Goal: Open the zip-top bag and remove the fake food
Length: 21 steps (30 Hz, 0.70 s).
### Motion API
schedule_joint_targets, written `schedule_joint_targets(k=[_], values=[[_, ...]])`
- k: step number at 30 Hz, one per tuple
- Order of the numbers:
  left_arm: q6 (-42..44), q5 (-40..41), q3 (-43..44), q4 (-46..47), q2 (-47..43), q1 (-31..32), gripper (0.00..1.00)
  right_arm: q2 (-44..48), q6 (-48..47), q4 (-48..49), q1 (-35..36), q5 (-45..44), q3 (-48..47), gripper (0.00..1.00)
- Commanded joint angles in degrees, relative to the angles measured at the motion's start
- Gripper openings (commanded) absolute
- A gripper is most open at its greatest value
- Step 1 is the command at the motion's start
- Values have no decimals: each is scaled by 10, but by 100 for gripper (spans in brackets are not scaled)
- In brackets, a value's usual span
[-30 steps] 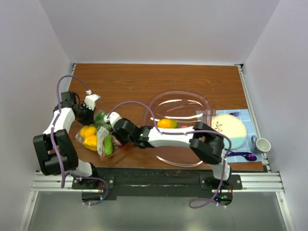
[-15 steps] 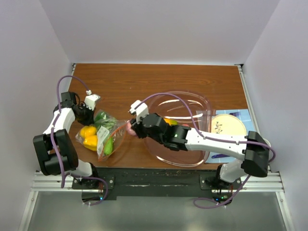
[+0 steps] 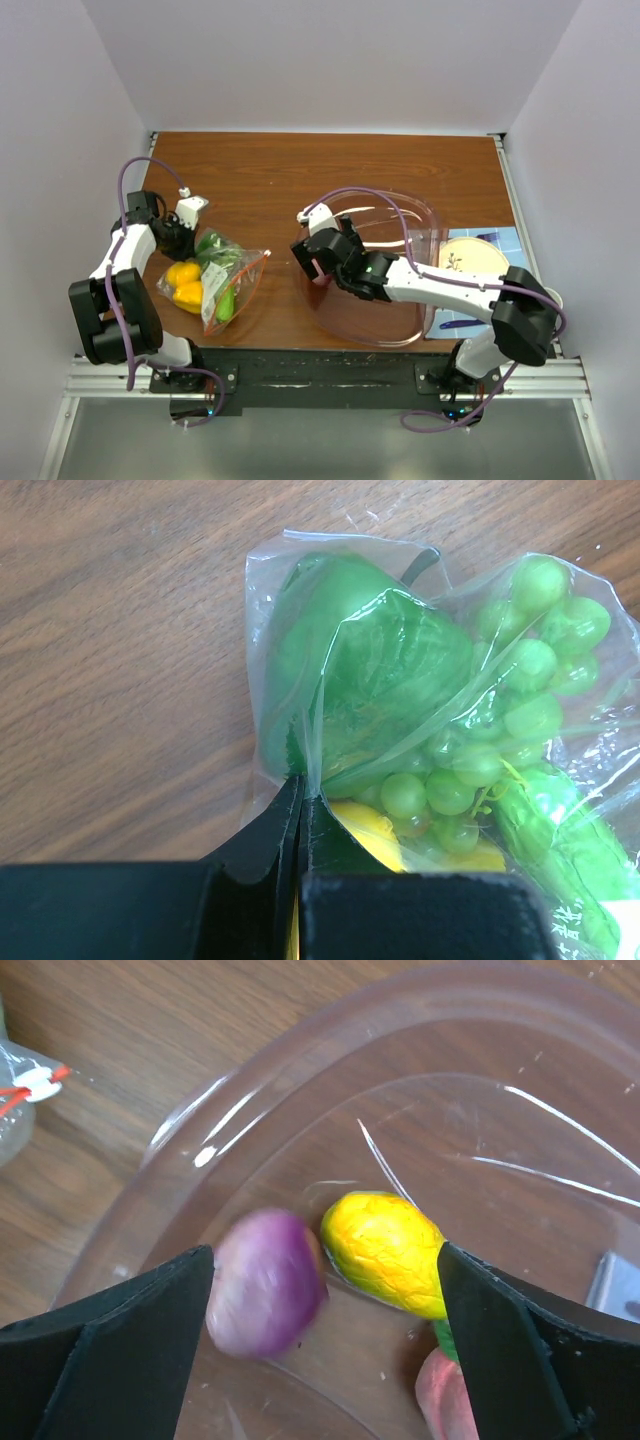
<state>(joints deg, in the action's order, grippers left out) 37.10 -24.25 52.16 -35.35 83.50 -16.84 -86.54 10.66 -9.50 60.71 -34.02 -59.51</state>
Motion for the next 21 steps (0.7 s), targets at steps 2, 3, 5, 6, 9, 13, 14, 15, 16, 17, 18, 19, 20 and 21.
schedule_joint_targets(k=[2,3,5,6,9,13,14,15,16,17,18,19,20,21], values=[[-1,-13,10,-8,-13,0,0,26,-9,2,5,-9,-57,99],[-2,-14,9,-8,-14,1,0,32,-11,4,6,6,-57,99],[-2,-15,8,-8,-12,0,0,51,-23,21,29,45,-49,99],[-4,-15,8,-6,-12,1,0,51,-31,38,44,49,-49,99],[-7,-16,10,-5,-7,0,0,15,-49,27,106,55,-82,99],[-12,-15,15,-7,-4,0,0,-56,-39,42,146,101,-117,68],[-12,-15,15,-7,-5,1,0,-68,-35,53,155,118,-122,57],[-12,-14,15,-9,-6,1,0,-94,-34,65,160,125,-127,53],[-11,-13,15,-9,-6,0,0,-107,-30,69,163,129,-134,51],[-10,-11,15,-9,-9,1,0,-118,-29,71,170,133,-150,49],[-8,-9,14,-9,-10,0,0,-133,-29,76,173,141,-158,48],[-6,-7,12,-9,-11,0,0,-156,-27,78,175,144,-167,48],[-6,-5,12,-9,-10,0,0,-169,-25,80,177,147,-183,48],[-5,-5,12,-9,-10,1,0,-180,-23,82,178,151,-192,48]])
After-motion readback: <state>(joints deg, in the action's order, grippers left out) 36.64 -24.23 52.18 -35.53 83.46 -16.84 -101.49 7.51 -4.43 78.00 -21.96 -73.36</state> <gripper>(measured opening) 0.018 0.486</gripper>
